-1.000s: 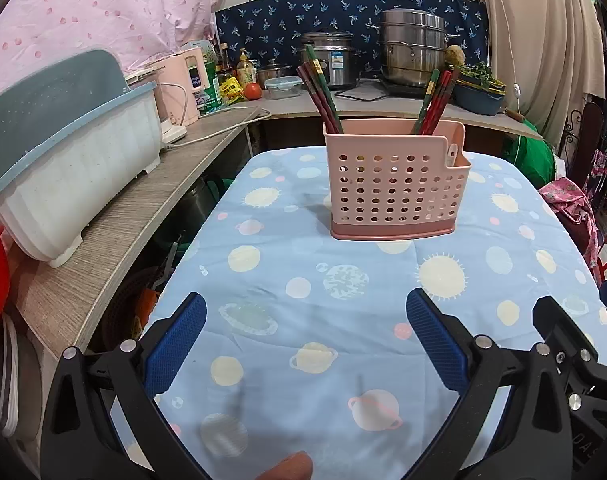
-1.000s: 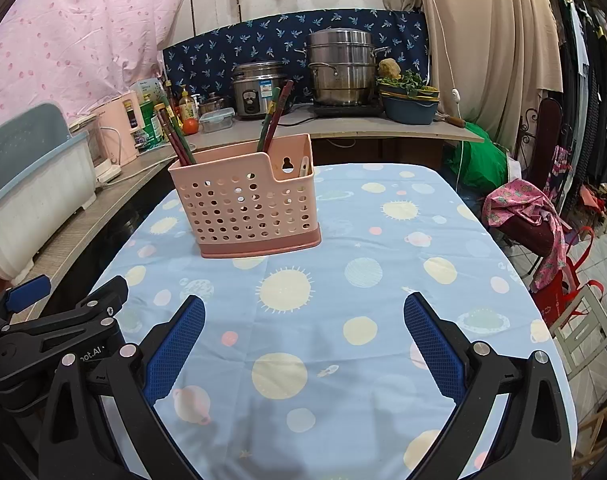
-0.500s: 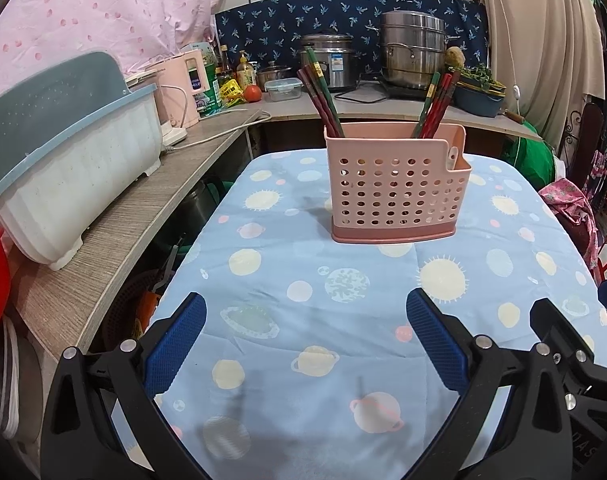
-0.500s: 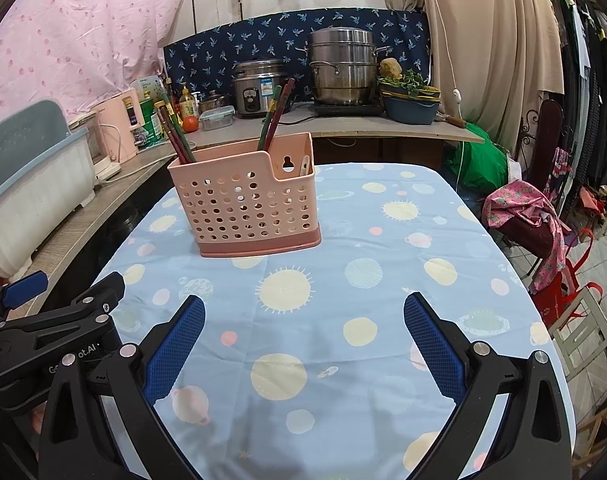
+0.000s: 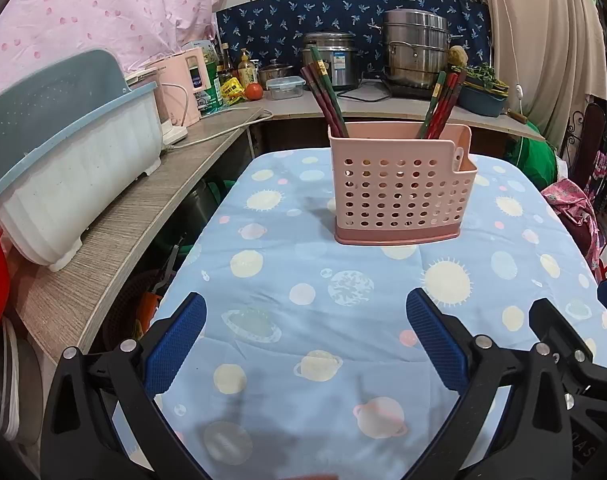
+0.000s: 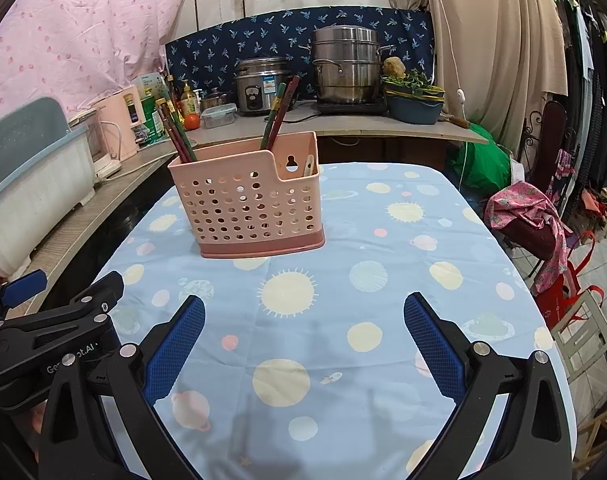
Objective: Organize utensils
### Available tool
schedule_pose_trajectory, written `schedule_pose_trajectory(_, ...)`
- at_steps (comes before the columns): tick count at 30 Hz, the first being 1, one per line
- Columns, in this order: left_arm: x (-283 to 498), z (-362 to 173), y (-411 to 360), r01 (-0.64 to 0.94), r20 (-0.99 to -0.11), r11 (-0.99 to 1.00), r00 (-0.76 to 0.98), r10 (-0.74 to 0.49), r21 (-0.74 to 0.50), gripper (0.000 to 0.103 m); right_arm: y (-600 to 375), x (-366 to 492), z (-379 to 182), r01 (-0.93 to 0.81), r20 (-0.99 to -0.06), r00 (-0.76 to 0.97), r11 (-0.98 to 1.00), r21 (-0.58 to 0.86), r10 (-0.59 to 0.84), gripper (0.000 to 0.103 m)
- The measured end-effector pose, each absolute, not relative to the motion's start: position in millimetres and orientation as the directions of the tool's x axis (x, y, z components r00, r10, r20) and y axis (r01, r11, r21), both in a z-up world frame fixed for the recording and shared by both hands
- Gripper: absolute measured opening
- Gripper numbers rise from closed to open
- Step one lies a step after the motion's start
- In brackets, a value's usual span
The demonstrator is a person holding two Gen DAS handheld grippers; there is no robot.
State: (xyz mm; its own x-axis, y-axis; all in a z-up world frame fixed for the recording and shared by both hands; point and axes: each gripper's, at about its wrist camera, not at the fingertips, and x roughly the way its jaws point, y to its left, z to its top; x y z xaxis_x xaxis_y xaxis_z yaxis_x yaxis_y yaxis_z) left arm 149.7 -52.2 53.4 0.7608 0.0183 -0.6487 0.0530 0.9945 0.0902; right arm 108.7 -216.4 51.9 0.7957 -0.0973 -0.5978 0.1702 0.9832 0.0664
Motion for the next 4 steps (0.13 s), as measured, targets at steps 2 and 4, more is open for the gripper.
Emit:
schedule_pose_trajectory(2, 151.4, 53.6, -50.8, 0.044, -0.648, 0.995, 0.761, 0.022, 0.086, 0.096, -215.2, 111.9, 51.8, 0.166, -0.598, 0.796, 0.984, 0.063, -0.096, 0.096)
schedule_pose_trajectory(4, 153.4, 54.1, -49.2, 0.043, -0.649, 0.996, 0.76, 0.02, 0.081, 0.096, -215.0, 113.3, 51.9, 0.163, -0.598, 0.796, 0.985, 0.062, -0.094, 0.096)
